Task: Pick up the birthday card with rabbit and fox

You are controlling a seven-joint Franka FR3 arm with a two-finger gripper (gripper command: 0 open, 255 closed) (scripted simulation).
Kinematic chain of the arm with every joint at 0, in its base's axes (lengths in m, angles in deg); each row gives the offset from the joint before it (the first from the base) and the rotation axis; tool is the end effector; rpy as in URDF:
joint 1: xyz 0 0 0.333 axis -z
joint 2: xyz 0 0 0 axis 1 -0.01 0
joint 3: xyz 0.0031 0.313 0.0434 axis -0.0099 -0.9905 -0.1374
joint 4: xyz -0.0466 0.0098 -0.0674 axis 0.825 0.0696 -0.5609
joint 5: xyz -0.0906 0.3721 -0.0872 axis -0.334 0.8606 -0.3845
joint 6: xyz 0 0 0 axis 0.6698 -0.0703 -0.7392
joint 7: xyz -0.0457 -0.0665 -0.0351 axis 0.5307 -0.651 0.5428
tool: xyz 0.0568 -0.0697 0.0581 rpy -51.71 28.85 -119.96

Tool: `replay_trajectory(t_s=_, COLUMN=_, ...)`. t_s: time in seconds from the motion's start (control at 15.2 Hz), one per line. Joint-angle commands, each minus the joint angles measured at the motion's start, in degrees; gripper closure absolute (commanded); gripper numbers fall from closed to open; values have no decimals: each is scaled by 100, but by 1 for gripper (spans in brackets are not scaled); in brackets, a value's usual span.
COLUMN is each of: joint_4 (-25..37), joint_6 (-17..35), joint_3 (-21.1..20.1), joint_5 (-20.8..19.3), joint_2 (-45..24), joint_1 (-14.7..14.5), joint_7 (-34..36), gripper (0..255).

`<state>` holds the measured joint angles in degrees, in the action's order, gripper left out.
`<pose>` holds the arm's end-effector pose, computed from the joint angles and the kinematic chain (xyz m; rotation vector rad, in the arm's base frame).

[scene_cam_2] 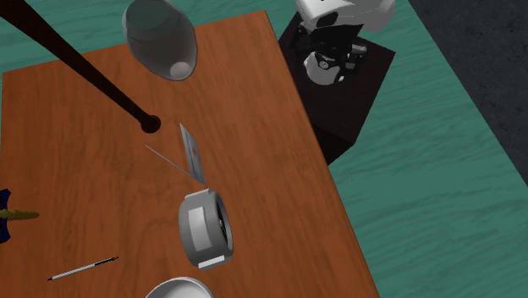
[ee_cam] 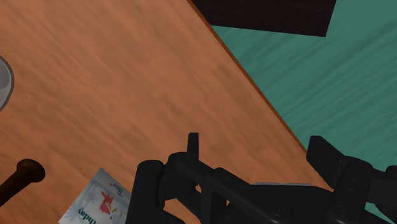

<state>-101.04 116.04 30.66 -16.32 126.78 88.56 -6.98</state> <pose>0.3184 0.0303 0.5721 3.0838 0.1072 0.0968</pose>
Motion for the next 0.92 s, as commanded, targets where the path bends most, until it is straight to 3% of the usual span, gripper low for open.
replay_trajectory(t_s=0.0, joint_4=0, joint_6=0, joint_3=0, joint_5=0, joint_2=0, joint_1=0, joint_7=0, gripper=0)
replay_trajectory(t_s=0.86, joint_4=1774, joint_6=1010, joint_3=352, joint_5=-203, joint_2=-2910, joint_1=482, joint_7=148, gripper=0)
